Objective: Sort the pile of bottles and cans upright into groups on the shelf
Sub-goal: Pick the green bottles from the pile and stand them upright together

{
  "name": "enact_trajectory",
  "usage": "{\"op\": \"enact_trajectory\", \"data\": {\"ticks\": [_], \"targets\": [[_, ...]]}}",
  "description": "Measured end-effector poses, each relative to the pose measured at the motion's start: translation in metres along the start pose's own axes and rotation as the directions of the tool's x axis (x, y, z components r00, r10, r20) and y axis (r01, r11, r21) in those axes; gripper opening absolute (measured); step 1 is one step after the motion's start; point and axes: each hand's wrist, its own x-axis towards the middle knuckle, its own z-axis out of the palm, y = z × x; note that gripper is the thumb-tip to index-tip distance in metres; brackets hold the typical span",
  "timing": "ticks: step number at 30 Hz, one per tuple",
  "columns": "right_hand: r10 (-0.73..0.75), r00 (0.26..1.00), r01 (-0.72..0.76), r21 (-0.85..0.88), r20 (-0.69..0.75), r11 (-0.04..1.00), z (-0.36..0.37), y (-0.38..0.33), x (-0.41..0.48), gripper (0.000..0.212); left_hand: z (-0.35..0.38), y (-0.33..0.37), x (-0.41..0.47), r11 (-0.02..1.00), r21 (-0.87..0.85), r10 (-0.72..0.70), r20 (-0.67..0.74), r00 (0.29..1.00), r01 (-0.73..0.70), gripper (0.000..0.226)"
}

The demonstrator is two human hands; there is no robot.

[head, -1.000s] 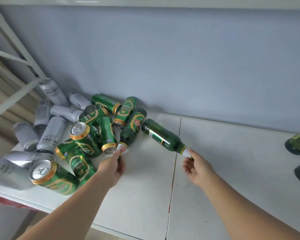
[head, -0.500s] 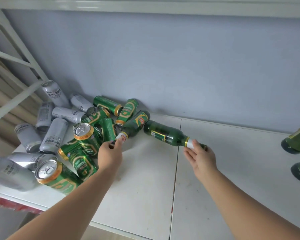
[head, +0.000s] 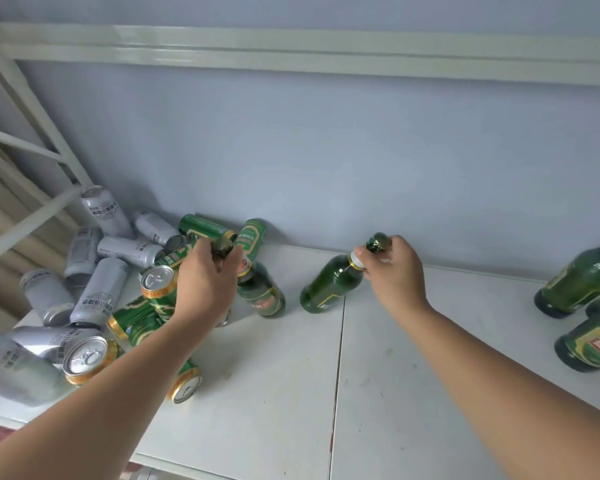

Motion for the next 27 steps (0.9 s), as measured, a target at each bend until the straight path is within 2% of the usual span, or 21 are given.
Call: {"op": "enact_trajectory", "data": {"ticks": [3,6,12,14,16,19,22,25,27], "targets": [[-0.119,0.990,0.131,-0.163,0.081,0.978,0.005,-0.014,-0.002,0.027,0.003,0.008,-0.005,0.997,0.015,0.072,0.039,0.997,-0.073,0.032],[-0.162,0.972,0.200,-0.243,0.167,0.949,0.013,-0.025,0.002,0.025,0.004,0.011,-0.010,0.992,0.025,0.124,0.064,0.990,-0.125,0.030],[-0.166,0.921,0.245,-0.195,0.352,0.950,0.037,-0.031,0.006,0.028,0.005,0.004,-0.010,0.983,0.015,0.181,0.121,0.976,-0.184,0.025],[-0.178,0.911,0.264,-0.195,0.373,0.945,0.043,-0.029,0.006,0.028,0.008,-0.004,-0.012,0.981,0.021,0.190,0.119,0.974,-0.194,0.021],[-0.189,0.915,0.269,-0.190,0.355,0.944,0.046,-0.027,0.005,0.029,0.009,-0.012,-0.015,0.987,0.009,0.156,0.135,0.979,-0.158,0.029],[-0.149,0.926,0.229,-0.203,0.347,0.952,0.048,-0.015,0.004,0.036,0.011,-0.019,-0.021,0.992,0.006,0.126,0.186,0.975,-0.129,0.031],[-0.033,0.912,0.135,-0.224,0.408,0.965,0.051,0.007,-0.002,0.060,0.014,-0.025,-0.029,0.996,0.018,0.075,0.260,0.963,-0.083,0.032],[0.100,0.888,0.004,-0.225,0.449,0.974,0.055,0.032,-0.009,0.082,0.018,-0.033,-0.034,1.000,-0.002,0.023,0.339,0.941,-0.023,0.056],[0.167,0.873,-0.067,-0.227,0.458,0.972,0.060,0.047,-0.013,0.088,0.022,-0.039,-0.036,1.000,-0.017,-0.009,0.349,0.937,0.016,0.066]]}}
